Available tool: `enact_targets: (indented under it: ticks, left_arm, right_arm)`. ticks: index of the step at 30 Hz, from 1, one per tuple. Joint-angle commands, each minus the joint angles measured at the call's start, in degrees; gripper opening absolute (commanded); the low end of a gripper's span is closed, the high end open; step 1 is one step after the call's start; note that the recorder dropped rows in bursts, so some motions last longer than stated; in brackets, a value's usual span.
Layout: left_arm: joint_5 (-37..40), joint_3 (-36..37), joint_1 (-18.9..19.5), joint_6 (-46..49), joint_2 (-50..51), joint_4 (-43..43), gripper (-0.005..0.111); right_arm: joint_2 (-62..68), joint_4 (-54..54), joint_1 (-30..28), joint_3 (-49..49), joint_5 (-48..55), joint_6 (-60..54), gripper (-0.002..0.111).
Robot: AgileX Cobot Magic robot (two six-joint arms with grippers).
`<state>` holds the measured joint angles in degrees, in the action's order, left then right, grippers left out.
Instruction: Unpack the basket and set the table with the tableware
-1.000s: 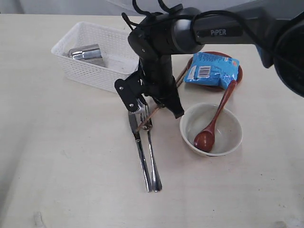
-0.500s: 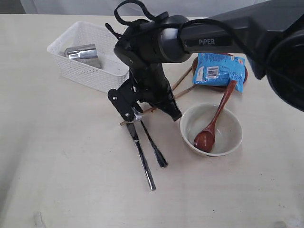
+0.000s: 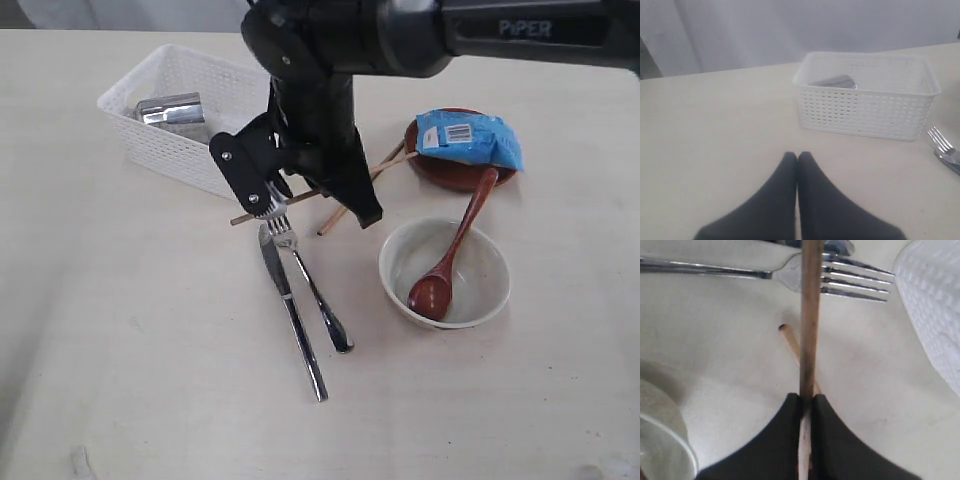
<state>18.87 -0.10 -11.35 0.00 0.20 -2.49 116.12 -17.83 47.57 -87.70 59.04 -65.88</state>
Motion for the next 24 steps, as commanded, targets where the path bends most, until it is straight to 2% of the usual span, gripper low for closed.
enact_targets:
  ticks: [1,6,9,14,17,24]
  left_arm:
    - [-0.2,0.1,0.1,0.0,-0.2,-0.3,0.0]
    - [-0.2,0.1,0.1,0.0,-0.2,-0.3,0.0]
    - [-0.2,0.1,0.1,0.0,-0.2,-0.3,0.0]
    - [-0.2,0.1,0.1,0.0,-0.2,-0.3,0.0]
    - [-0.2,0.1,0.1,0.0,-0.2,-0.3,0.0]
    - [-0.2,0.1,0.1,0.0,-0.2,-0.3,0.0]
  right_arm:
    - [-5.0,4.6,0.7,0.2,3.4,-0.6,0.0]
    - [-8.0,20.4,0.8,0.2,2.9,-6.3,0.0]
    - [-9.3,24.0,1.3,0.2,3.4,-6.3,0.0]
    - [-13.0,19.7,2.8,0.2,10.9,-8.0,0.0]
    - [-16.2,15.1,4.2,2.0,10.9,-8.0,0.0]
    - [-21.0,3.1,6.9,14.9,10.9,-18.7,0.0]
